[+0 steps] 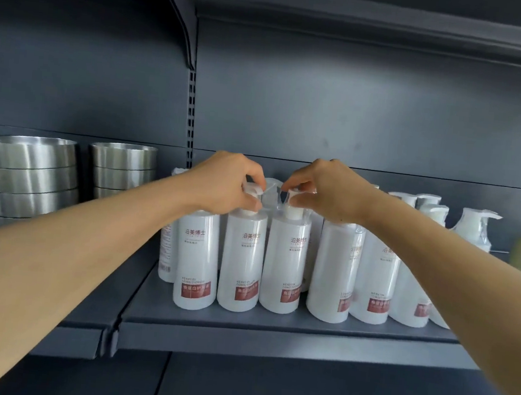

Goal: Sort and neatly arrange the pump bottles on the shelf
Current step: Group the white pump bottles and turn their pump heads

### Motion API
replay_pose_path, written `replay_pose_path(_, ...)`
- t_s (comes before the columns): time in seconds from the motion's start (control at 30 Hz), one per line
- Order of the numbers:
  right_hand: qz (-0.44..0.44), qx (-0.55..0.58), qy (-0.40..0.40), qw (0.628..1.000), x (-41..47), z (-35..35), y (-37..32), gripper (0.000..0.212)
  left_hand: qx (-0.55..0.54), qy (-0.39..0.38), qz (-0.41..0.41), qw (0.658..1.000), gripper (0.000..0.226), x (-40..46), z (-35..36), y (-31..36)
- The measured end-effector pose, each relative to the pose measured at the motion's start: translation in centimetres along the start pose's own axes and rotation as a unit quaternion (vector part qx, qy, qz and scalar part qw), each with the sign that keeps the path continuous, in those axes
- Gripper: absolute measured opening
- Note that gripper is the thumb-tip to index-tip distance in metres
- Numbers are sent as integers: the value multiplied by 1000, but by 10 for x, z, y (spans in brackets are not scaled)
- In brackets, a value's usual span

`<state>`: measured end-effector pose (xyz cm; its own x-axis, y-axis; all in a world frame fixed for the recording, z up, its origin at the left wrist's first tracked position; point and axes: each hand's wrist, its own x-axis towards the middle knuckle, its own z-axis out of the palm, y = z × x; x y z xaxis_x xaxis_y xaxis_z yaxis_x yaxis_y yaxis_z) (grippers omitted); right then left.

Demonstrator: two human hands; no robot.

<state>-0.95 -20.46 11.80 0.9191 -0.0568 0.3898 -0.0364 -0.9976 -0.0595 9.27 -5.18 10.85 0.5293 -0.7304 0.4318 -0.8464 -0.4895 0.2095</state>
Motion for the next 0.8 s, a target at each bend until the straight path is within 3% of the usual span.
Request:
replay_pose_path(0.17, 30, 15, -11, 999, 0, -8, 1, 25, -13, 6, 12, 1000, 24, 6, 2, 0)
replay_pose_path(0.43, 23, 32, -32, 999, 2, -8, 11, 27, 22, 73, -41, 996, 22, 9, 13, 4)
replay_pose_path(0.8, -3, 36, -17, 999, -5, -2, 15, 27, -24, -2, -26, 999, 14, 8, 0, 5)
